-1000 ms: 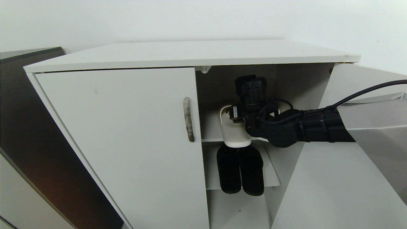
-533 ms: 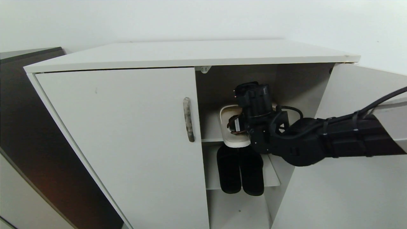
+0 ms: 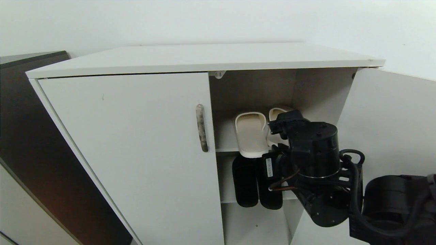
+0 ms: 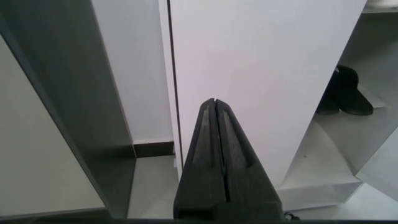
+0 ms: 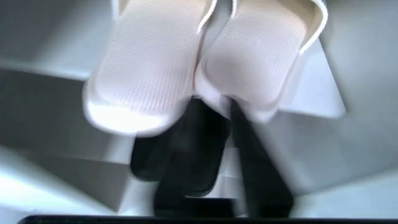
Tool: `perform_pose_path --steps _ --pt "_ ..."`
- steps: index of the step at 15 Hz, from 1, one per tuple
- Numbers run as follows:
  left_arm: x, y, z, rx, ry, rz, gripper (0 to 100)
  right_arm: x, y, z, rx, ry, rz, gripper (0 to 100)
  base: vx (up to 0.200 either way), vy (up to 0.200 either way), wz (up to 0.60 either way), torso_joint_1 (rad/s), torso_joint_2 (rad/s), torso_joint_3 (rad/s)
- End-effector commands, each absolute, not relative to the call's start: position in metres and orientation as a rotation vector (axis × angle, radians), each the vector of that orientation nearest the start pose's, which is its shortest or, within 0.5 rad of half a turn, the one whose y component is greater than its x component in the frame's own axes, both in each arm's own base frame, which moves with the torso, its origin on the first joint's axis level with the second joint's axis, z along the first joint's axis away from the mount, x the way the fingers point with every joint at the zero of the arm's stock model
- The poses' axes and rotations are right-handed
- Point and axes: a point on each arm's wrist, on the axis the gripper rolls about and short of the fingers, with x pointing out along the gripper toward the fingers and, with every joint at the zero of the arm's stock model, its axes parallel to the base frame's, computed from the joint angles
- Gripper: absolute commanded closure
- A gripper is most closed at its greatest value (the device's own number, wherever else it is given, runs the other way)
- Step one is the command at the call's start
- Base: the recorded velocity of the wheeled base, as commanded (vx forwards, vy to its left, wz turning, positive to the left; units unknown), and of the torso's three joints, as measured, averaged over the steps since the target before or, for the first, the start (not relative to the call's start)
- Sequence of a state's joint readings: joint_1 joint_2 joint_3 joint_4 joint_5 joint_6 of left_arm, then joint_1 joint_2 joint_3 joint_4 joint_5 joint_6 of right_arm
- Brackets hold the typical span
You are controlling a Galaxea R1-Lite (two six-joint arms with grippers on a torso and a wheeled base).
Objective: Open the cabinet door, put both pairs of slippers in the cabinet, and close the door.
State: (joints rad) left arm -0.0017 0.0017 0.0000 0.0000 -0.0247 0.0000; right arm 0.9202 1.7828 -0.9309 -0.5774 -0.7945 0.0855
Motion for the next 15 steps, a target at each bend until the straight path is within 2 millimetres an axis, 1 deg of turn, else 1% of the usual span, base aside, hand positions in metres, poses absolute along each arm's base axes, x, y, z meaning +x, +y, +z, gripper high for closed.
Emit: perform_pose_path --steps 1,6,9,15 --pt "-0.023 -0.001 0.076 0.001 0.003 -0.026 100 0.203 0.247 0.187 -0.123 0.184 0.132 100 0.0 0.0 0.0 0.0 0.0 0.0" --pt "-0.023 -0.001 0.076 0.0 0.003 -0.026 100 0.205 0.248 0.183 -0.13 0.191 0.13 100 0.0 0.0 0.0 0.0 0.0 0.0" --pt "-0.023 -0.001 0.076 0.0 0.003 -0.026 100 0.207 0.251 0.175 -0.144 0.204 0.125 100 0.0 0.0 0.0 0.0 0.0 0.0" --pt "-0.023 -0.001 0.076 0.0 0.003 -0.026 100 0.208 0.253 0.171 -0.148 0.205 0.123 100 -0.2 0.0 0.0 0.0 0.0 0.002"
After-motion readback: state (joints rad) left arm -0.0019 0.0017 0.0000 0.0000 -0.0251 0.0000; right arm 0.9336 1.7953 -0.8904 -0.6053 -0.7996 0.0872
